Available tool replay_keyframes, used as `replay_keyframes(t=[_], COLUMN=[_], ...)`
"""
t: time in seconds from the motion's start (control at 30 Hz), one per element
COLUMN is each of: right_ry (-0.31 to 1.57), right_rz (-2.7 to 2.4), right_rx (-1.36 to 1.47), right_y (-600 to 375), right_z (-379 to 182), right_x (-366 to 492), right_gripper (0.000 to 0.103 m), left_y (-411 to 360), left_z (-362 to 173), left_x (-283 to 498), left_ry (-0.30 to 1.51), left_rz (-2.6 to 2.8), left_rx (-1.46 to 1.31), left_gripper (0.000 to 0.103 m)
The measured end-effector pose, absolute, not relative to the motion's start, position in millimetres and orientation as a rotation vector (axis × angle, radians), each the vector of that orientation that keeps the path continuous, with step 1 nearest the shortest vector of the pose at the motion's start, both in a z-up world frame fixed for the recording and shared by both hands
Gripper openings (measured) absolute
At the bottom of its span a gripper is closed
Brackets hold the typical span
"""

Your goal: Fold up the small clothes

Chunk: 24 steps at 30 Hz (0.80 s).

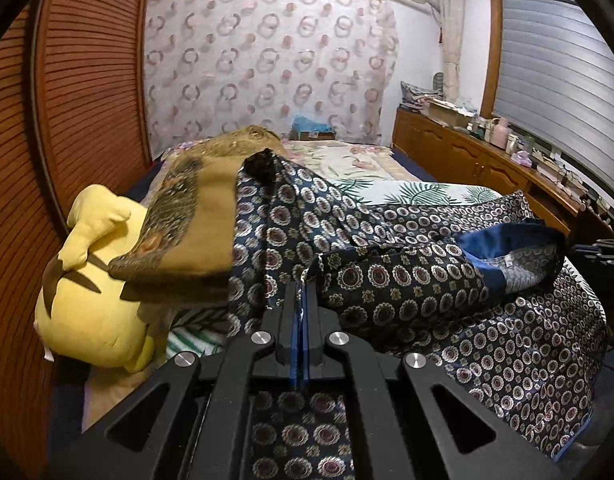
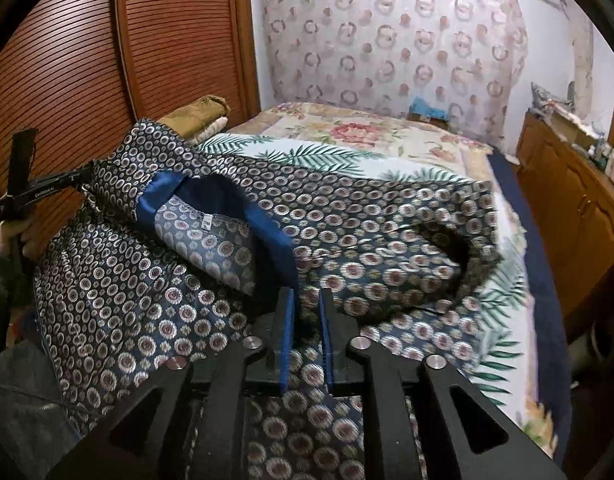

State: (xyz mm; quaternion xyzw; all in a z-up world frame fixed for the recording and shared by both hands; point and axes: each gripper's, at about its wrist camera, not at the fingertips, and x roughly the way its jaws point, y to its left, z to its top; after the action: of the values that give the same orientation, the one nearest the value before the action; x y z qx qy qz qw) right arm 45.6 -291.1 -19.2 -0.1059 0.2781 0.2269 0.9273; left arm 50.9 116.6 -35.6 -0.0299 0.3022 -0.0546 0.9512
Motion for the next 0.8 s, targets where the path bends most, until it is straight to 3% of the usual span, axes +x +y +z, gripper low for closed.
replay_keyframes(t=[0.17,0.43,0.8], right_ry=[0.517,0.502,0.665], right_rz=[0.403,0.326,0.302], right_rx=[-0.218,-0.202,-0.2], right_y=[-311,-342,-319], right_z=[3,20,0], right_x=[25,42,149], right_gripper=[0.041,0.042,0.042], left_y=[122,121,125], left_z=[-39,-40,-46], left_x=[40,29,28], left_ry=[0.607,0.602,0.623], left_rz=[-0.096,-0.085,-0.093], left_rx=[-0.068,-0.053,-0.064], left_gripper=[0.002,0.002,0.002])
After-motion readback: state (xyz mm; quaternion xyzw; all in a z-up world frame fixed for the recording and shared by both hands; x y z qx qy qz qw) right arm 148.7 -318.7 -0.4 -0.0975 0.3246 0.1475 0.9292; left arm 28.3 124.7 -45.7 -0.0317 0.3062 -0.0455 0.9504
